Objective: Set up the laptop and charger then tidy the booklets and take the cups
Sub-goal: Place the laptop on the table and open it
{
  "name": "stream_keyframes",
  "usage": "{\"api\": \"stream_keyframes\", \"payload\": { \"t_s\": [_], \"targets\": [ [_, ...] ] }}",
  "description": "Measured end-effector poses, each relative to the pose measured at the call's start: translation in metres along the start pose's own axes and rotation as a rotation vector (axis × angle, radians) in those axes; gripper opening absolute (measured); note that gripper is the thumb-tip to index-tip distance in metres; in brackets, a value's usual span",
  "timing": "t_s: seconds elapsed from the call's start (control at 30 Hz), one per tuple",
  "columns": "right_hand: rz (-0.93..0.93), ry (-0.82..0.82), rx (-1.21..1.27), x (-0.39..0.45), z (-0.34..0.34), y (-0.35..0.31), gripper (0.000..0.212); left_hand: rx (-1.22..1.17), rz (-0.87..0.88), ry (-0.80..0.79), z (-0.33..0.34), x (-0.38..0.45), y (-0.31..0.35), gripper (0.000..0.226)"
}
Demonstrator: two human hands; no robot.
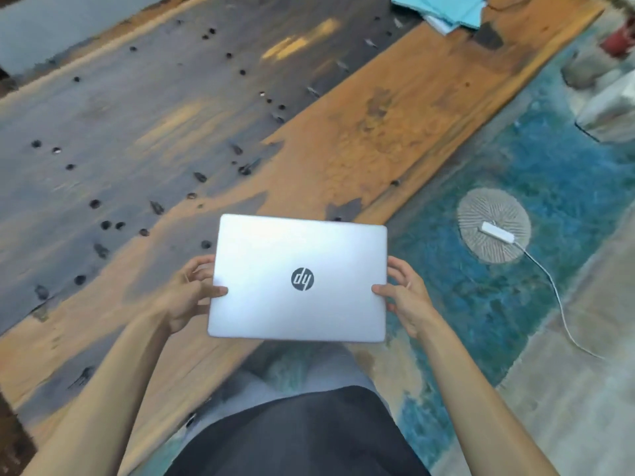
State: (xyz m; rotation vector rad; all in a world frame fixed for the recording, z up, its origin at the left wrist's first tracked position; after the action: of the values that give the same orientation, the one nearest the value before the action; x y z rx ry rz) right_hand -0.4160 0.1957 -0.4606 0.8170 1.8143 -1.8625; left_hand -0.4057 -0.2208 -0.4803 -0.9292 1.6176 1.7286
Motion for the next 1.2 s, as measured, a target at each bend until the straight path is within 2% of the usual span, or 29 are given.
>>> {"api": "stream_keyframes", "payload": {
  "t_s": [0.27, 0.5, 0.77, 0.87, 1.07, 1.2],
  "targets": [
    [0.023, 0.088, 0.034, 0.034, -0.145, -0.042, 0.057, 0.065, -0.023, -0.04, 0.155, 0.032, 0.051, 0.055],
    [0.016, 0.143, 0.087, 0.063, -0.218, -0.073, 0.056, 0.143, -0.021, -0.104, 0.246, 0.056, 0.104, 0.052],
    [0.039, 0.129, 0.068, 0.129, -0.253, -0.121, 0.062, 0.146, -0.037, -0.083, 0.294, 0.101, 0.149, 0.051],
    [0.029, 0.102, 0.051, 0.172, -0.261, -0.145, 0.058, 0.107, -0.035, -0.067, 0.313, 0.134, 0.167, 0.049],
    [0.086, 0.072, -0.027, 0.244, -0.28, -0.207, 0.059, -0.011, -0.093, -0.027, 0.347, 0.18, 0.204, 0.059],
    [0.097, 0.052, -0.122, 0.293, -0.275, -0.256, 0.058, -0.057, -0.082, 0.004, 0.357, 0.196, 0.231, 0.052]
  ]
}}
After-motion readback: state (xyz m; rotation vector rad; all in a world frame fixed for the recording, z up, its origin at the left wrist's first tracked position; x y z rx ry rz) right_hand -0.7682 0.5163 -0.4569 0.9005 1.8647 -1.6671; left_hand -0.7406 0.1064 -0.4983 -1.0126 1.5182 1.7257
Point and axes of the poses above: each hand's wrist, its own x-axis towards the middle knuckle, its own z-axis out of the palm, y = z × x, the point moved 9 cm from there along x, towards the middle knuckle, and after that the axes turned 2 degrees about -z, right-handed, at the moved point
